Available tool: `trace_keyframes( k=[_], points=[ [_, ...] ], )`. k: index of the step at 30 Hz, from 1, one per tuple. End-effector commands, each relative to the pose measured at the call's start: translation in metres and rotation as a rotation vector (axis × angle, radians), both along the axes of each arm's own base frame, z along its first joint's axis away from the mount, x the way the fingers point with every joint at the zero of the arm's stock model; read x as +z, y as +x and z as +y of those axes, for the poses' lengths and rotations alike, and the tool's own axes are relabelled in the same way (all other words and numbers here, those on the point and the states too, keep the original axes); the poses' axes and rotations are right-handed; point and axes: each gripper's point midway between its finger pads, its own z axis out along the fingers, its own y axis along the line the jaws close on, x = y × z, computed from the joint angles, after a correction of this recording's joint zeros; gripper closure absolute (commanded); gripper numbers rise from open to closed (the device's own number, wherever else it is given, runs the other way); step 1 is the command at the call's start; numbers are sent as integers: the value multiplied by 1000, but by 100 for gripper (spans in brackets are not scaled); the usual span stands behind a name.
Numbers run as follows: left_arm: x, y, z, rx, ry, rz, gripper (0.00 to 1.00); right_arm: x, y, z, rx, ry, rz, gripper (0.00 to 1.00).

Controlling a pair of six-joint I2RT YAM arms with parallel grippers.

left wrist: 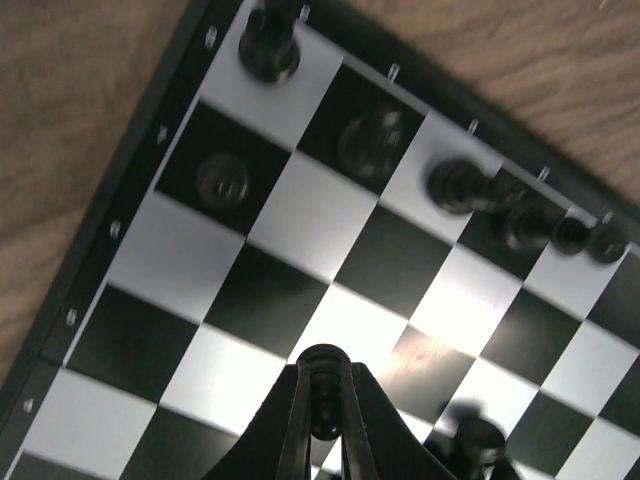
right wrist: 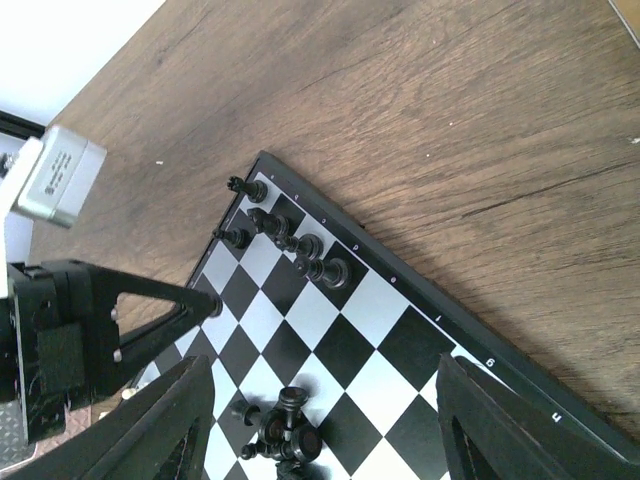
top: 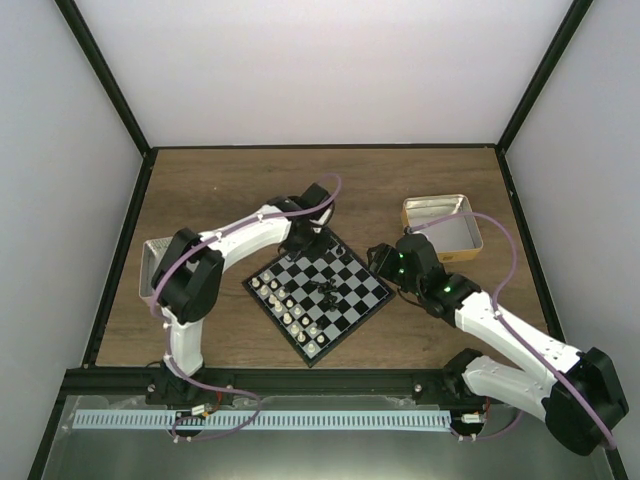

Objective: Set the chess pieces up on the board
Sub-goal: Pick up the chess piece from the chessboard, then place the chess piece on the chessboard.

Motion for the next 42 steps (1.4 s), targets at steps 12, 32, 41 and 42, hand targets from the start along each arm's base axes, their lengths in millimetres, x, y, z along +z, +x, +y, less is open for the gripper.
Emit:
trace_keyframes(
  k=[12,32,41,42],
  points=[
    [-11,36,-20,33,84,-75,90,-5,-1,-11,-38,-25,-6,38],
    [-23,39,-23,26,104,-60,79,-5,1,-10,-35,-37,-11,38],
    [0,36,-29,21,60,-83,71,-3,1,-9,-29,-34,-15,38],
    [5,35,-29,22,58,-90,70,-2,1,-9,-27,-33,-16,38]
  ],
)
